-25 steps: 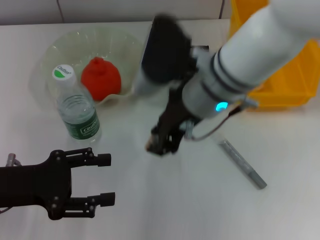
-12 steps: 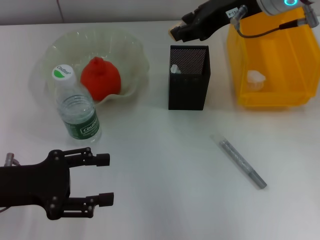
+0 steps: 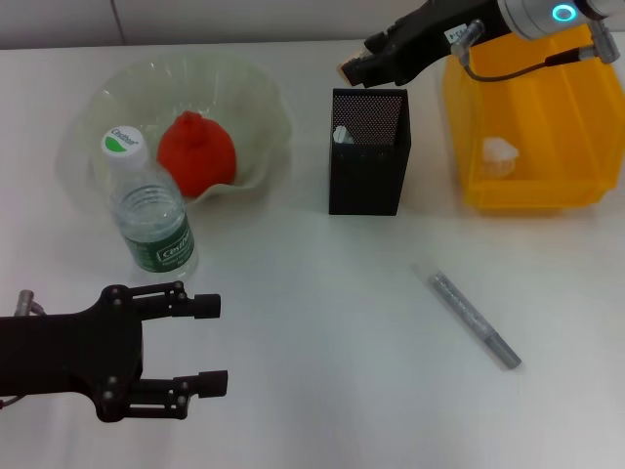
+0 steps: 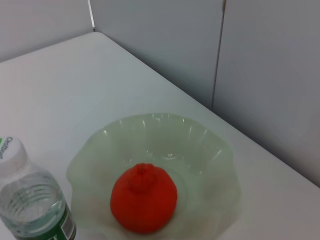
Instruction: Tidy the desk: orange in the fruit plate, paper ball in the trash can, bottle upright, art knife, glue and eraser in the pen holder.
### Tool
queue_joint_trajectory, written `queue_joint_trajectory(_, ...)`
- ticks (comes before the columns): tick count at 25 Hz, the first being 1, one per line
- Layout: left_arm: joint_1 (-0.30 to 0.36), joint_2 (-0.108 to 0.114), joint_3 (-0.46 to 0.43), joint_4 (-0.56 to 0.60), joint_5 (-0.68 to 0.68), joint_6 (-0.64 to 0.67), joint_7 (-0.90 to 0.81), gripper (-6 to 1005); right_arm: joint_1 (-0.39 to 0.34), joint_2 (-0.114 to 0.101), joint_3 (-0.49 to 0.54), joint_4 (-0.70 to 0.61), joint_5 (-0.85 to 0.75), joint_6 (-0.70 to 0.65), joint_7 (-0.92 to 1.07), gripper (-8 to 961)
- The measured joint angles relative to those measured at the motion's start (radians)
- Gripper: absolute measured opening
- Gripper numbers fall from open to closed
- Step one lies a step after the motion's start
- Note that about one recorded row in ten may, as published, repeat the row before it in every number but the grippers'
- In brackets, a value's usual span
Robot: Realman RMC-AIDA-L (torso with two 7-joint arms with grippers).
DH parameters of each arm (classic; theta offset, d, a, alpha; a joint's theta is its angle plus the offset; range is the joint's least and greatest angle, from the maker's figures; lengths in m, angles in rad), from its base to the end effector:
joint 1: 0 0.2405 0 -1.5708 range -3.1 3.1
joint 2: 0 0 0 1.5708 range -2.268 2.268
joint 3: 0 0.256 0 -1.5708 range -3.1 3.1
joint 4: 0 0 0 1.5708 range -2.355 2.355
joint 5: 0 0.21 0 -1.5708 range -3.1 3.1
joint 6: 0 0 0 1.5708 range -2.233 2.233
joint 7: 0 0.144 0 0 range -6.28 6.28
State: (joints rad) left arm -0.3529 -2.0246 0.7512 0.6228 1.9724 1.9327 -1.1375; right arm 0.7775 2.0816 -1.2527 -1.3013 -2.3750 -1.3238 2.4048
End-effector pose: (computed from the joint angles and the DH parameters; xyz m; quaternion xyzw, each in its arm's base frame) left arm -0.2879 0.2389 0.0150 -0.9467 -0.1301 -0.2945 0.0124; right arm 0.0899 0.4103 0.0130 -0.9527 0.2114 0.0162 0.2177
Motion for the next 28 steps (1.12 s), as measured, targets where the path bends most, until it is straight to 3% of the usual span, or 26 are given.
queue_joint_trajectory(14,0.010,-0.002,0.000,0.000,0.002,0.001,-0.002,786,-0.027,0.003,0.003,-0.017,-0.001,-0.016,-0.009,501)
queue_joint_trajectory(23,0.011,0.000,-0.002,0.000,0.003,0.003,-0.002,786,-0.038,0.003,-0.006,-0.063,-0.076,-0.307,0.048,525)
queue_joint_trajectory(28,0.010,0.002,-0.003,0.000,0.003,0.003,-0.002,786,-0.051,0.006,-0.093,-0.007,-0.162,-0.305,0.089,521)
